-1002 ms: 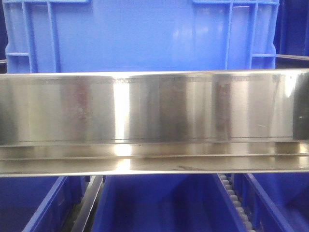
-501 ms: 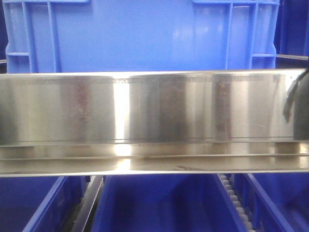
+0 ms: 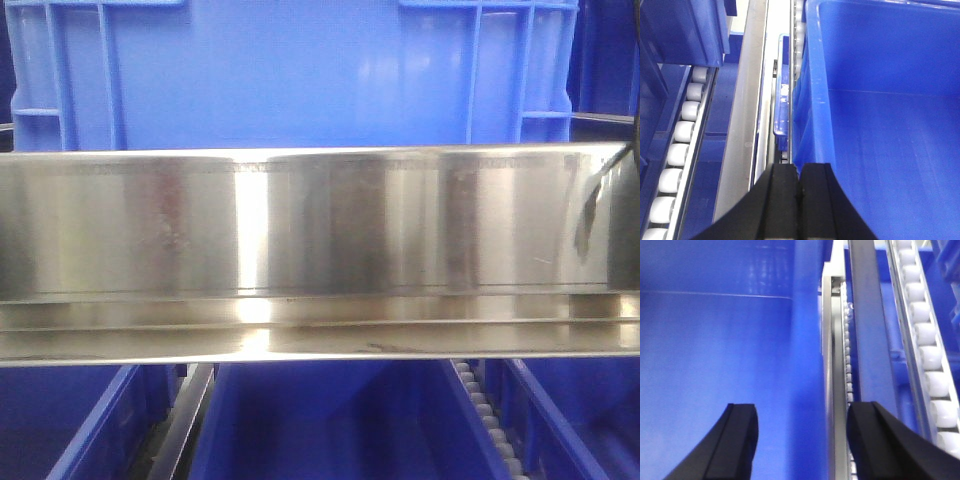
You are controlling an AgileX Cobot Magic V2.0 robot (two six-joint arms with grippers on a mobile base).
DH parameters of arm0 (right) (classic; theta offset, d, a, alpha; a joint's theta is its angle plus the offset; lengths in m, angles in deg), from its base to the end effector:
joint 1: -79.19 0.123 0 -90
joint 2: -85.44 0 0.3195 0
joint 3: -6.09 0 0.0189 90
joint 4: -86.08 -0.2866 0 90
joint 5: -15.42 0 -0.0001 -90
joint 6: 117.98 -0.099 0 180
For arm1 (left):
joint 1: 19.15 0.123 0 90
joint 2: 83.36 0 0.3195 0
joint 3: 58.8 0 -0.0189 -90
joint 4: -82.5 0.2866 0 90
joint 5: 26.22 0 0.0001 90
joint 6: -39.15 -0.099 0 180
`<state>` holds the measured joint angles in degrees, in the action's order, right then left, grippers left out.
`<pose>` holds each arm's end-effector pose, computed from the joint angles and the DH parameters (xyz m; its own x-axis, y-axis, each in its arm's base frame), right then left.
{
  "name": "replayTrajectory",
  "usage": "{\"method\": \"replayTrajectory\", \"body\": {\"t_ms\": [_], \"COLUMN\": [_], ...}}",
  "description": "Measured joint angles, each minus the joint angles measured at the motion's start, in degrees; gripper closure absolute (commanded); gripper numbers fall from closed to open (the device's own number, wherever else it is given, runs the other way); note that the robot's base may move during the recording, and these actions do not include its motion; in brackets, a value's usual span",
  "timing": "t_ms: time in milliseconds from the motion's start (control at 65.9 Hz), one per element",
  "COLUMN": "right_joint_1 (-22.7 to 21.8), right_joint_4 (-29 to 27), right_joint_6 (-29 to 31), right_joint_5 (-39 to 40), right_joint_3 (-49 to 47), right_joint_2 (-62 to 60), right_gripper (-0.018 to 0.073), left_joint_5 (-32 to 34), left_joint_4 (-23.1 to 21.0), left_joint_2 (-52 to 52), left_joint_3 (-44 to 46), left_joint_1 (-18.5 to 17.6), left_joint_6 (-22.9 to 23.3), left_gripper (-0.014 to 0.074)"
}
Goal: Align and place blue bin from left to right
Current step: 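Open both grippers and straddle the bin's opposite side walls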
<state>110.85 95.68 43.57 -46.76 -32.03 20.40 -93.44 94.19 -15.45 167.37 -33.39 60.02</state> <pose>0.4113 0.2364 0.4227 -0.7256 -0.1676 -0.6674 -0.2694 0.9616 0.0515 0.4364 -0.0917 0.4872 -0.6615 -0.1164 -0.7409 -0.0802 0.9932 -0.0845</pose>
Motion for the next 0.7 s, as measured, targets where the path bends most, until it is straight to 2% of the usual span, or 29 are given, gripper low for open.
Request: {"method": "replayTrajectory", "body": {"t_ms": [228, 698], "right_joint_1": [0.51, 0.22], "right_joint_4": [0.1, 0.21], "right_joint_6": [-2.03, -2.14], "right_joint_5": [0.51, 1.18], "right_joint_3": [0.0, 0.0], "right_joint_2": [0.04, 0.65], "right_gripper": [0.0263, 0.0263], "left_joint_5": [0.0, -0.39], "left_joint_4": [0.0, 0.0], "left_joint_2": [0.0, 0.0], "left_joint_3": [0.0, 0.0], "left_joint_1": [0.0, -0.1], "left_joint_6": [0.0, 0.0], "left_gripper": [0.0707, 0.0707]}}
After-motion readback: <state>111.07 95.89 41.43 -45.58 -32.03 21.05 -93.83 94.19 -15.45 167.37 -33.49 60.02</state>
